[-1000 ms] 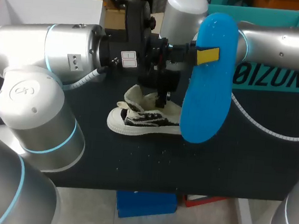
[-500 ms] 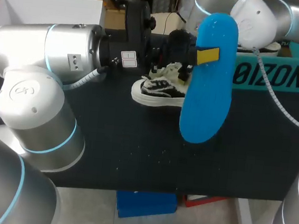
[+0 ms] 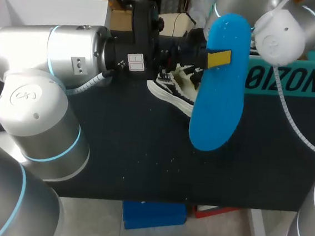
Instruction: Take the shoe out of the shoebox, open the shoe tongue, remove and reinsert the insole, then place the shoe into the shoebox
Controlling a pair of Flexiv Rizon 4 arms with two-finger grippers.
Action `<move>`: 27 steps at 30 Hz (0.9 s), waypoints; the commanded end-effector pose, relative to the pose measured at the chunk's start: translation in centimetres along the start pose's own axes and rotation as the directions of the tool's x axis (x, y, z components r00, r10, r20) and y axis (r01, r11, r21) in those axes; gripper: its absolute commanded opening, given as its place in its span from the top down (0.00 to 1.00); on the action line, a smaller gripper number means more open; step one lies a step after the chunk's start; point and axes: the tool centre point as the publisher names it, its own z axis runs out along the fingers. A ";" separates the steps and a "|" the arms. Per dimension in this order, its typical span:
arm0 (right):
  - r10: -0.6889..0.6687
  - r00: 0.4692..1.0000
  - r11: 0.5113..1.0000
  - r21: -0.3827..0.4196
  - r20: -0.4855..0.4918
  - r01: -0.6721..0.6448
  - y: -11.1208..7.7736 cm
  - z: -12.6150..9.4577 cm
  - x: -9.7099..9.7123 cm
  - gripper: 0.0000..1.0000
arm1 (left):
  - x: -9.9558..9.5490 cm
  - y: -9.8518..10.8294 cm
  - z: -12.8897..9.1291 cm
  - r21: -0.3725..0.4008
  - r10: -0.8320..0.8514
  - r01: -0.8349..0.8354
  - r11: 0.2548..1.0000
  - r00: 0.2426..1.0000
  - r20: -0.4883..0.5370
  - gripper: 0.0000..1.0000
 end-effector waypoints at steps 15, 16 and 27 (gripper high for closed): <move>0.429 0.871 0.900 -0.190 0.240 -0.392 -1.0 5.0 3.1 1.00 | 0.1 0.1 0.0 -0.003 -0.001 0.001 1.000 1.000 0.003 1.00; 0.433 0.869 0.899 -0.181 0.241 -0.398 -1.2 5.4 3.1 1.00 | 0.1 0.1 0.0 -0.003 -0.001 0.001 1.000 1.000 0.003 1.00; 0.426 0.846 0.905 -0.161 0.321 -0.395 -2.4 8.7 3.2 1.00 | 0.1 0.1 0.0 -0.003 -0.001 0.001 1.000 1.000 0.003 1.00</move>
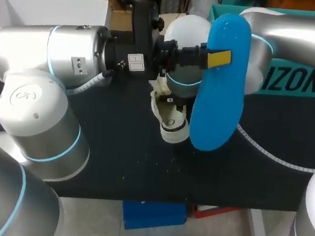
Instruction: Take the shoe out of the shoebox, open the shoe tongue, remove and reinsert the insole, then place the shoe into the shoebox
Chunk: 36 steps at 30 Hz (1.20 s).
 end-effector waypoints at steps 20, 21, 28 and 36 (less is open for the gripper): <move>0.105 0.992 0.993 0.045 0.074 -0.108 -3.0 0.9 1.0 1.00 | 0.1 0.1 0.0 -0.003 -0.001 0.001 1.000 1.000 0.003 1.00; 0.113 0.990 0.992 0.050 0.080 -0.117 -3.1 1.0 1.1 1.00 | 0.1 0.1 0.0 -0.003 -0.001 0.001 1.000 1.000 0.003 1.00; 0.123 0.988 0.990 0.057 0.094 -0.129 -4.0 1.5 1.9 1.00 | 0.1 0.1 0.0 -0.003 -0.001 0.001 1.000 1.000 0.003 1.00; 0.133 0.985 0.987 0.070 0.112 -0.141 -4.9 2.1 2.0 0.81 | 0.1 0.1 0.0 -0.003 -0.001 0.001 1.000 1.000 0.003 1.00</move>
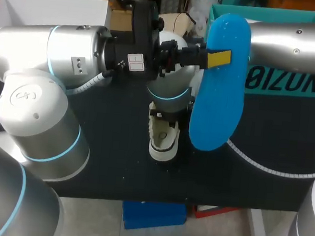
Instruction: Take the shoe out of the shoebox, open the shoe tongue, remove and reinsert the insole, then place the shoe into the shoebox
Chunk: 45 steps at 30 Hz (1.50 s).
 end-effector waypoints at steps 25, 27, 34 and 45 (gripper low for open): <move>-0.248 0.645 0.953 -0.061 -0.722 0.298 3.7 -8.4 -3.7 0.00 | 0.1 0.1 0.0 -0.003 -0.001 0.001 1.000 1.000 0.003 1.00; -0.248 0.645 0.953 -0.061 -0.722 0.298 3.7 -8.4 -3.7 0.00 | 0.1 0.1 0.0 -0.003 -0.001 0.001 1.000 1.000 0.003 1.00; -0.248 0.645 0.953 -0.061 -0.722 0.298 3.7 -8.4 -3.7 0.00 | 0.1 0.1 0.0 -0.003 -0.001 0.001 1.000 1.000 0.003 1.00; 0.023 0.363 0.998 0.046 -0.931 0.054 5.8 -9.4 -6.5 0.00 | 0.1 0.1 0.0 -0.003 -0.001 0.001 1.000 1.000 0.003 1.00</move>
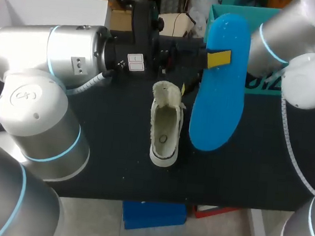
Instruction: Take the shoe out of the shoebox, open the shoe tongue, remove and reinsert the insole, then place the shoe into the shoebox
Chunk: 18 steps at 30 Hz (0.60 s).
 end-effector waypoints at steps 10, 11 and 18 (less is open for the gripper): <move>0.101 0.783 0.990 -0.013 -0.614 -0.138 0.1 -2.1 -0.8 0.00 | 0.1 0.1 0.0 -0.003 -0.001 0.001 1.000 1.000 0.003 1.00; 0.103 0.774 0.990 -0.014 -0.624 -0.143 0.2 -2.2 -0.8 0.00 | 0.1 0.1 0.0 -0.003 -0.001 0.001 1.000 1.000 0.003 1.00; 0.115 0.721 0.988 0.003 -0.684 -0.155 0.0 -2.9 -0.9 0.00 | 0.1 0.1 0.0 -0.003 -0.001 0.001 1.000 1.000 0.003 1.00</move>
